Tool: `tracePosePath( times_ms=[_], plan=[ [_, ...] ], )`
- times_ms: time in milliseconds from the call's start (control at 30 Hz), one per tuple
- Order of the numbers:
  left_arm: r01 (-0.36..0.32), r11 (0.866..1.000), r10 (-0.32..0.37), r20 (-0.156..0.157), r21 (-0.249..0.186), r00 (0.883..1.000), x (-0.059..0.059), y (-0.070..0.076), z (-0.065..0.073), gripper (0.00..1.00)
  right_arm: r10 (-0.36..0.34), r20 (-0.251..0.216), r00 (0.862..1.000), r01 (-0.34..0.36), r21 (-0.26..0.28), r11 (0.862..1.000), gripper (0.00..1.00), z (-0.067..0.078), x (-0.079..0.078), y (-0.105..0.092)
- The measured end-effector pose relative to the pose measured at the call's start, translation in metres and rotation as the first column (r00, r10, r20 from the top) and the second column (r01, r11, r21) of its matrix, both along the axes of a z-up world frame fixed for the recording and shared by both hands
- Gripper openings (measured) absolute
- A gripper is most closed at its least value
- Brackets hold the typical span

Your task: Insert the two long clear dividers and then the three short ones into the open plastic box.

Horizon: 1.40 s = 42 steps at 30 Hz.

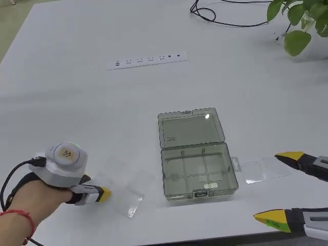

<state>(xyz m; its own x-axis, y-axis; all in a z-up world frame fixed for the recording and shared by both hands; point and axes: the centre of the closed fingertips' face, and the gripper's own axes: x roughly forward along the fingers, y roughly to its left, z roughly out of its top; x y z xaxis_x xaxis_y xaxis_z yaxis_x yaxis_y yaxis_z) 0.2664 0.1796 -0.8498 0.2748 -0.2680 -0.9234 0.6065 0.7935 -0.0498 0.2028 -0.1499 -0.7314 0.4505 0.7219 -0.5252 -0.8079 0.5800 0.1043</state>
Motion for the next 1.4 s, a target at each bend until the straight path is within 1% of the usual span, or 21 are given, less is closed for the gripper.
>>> tracePosePath(
  times_ms=[33, 67, 100, 167, 200, 267, 367, 467, 533, 600, 733, 833, 933, 1100, 1167, 1400],
  plan=[
    [0.002, 1.000, -0.002, -0.002, 0.004, 1.000, -0.0004, -0.0002, -0.0004, 0.42, 0.000, 0.000, 1.000, 0.000, 0.001, 1.000, 0.82, 0.0001, -0.0001, 0.0002],
    [0.002, 1.000, -0.002, 0.005, 0.005, 1.000, 0.0006, 0.0004, 0.0007, 0.41, 0.001, 0.000, 1.000, -0.001, 0.001, 1.000, 0.82, 0.0002, -0.0003, 0.0006],
    [-0.009, 1.000, 0.009, 0.002, 0.007, 1.000, 0.0010, 0.0012, 0.0010, 0.40, 0.001, 0.001, 1.000, -0.001, 0.000, 1.000, 0.82, 0.0002, -0.0005, 0.0006],
    [-0.010, 1.000, 0.010, 0.001, 0.009, 1.000, 0.0018, 0.0012, 0.0008, 0.40, 0.002, 0.001, 1.000, -0.002, -0.004, 1.000, 0.82, -0.0002, -0.0008, 0.0006],
    [-0.006, 1.000, 0.006, 0.002, 0.018, 1.000, 0.0018, 0.0019, 0.0006, 0.40, 0.002, 0.000, 1.000, -0.002, -0.004, 1.000, 0.82, -0.0003, -0.0010, 0.0007],
    [0.016, 0.999, -0.017, 0.009, 0.051, 1.000, 0.0026, 0.0040, -0.0001, 0.37, -0.001, 0.000, 1.000, 0.001, -0.002, 1.000, 0.82, -0.0016, -0.0003, -0.0006],
    [0.005, 0.998, -0.005, -0.004, 0.059, 1.000, 0.0070, 0.0062, -0.0035, 0.36, -0.002, -0.002, 1.000, 0.002, -0.001, 1.000, 0.81, -0.0019, -0.0004, -0.0004],
    [0.010, 0.998, -0.009, -0.011, 0.064, 1.000, 0.0064, 0.0062, -0.0034, 0.35, -0.004, -0.002, 1.000, 0.004, 0.002, 1.000, 0.81, -0.0015, -0.0006, 0.0000],
    [0.018, 0.997, -0.017, -0.018, 0.069, 1.000, 0.0061, 0.0059, -0.0032, 0.32, -0.006, -0.002, 1.000, 0.006, 0.002, 1.000, 0.81, -0.0018, -0.0009, 0.0000],
    [0.016, 0.997, -0.014, -0.024, 0.076, 1.000, 0.0066, 0.0059, -0.0038, 0.32, -0.006, -0.004, 1.000, 0.006, 0.004, 1.000, 0.81, -0.0020, -0.0017, 0.0006],
    [0.005, 0.997, -0.002, -0.032, 0.076, 0.999, 0.0080, 0.0065, -0.0053, 0.32, -0.005, -0.005, 1.000, 0.005, 0.005, 1.000, 0.81, -0.0020, -0.0029, 0.0015],
    [-0.011, 0.998, 0.013, -0.037, 0.064, 0.999, 0.0088, 0.0077, -0.0047, 0.32, -0.007, -0.006, 1.000, 0.007, 0.006, 1.000, 0.81, -0.0018, -0.0034, 0.0015],
    [-0.040, 0.998, 0.042, -0.043, 0.040, 0.998, 0.0090, 0.0073, -0.0040, 0.31, -0.010, -0.006, 1.000, 0.010, 0.006, 1.000, 0.81, -0.0017, -0.0036, 0.0007],
    [-0.055, 0.998, 0.056, -0.040, 0.021, 0.998, 0.0088, 0.0066, -0.0041, 0.31, -0.009, -0.008, 1.000, 0.009, 0.005, 1.000, 0.80, -0.0016, -0.0041, 0.0011],
    [-0.056, 0.998, 0.057, -0.040, 0.016, 0.998, 0.0079, 0.0060, -0.0035, 0.31, -0.006, -0.008, 1.000, 0.006, 0.004, 1.000, 0.80, -0.0015, -0.0042, 0.0022],
    [-0.095, 0.995, 0.093, -0.043, -0.032, 0.995, 0.0042, 0.0056, 0.0002, 0.30, 0.004, -0.005, 1.000, -0.004, 0.003, 1.000, 0.80, -0.0013, -0.0021, 0.0039]
  ],
)
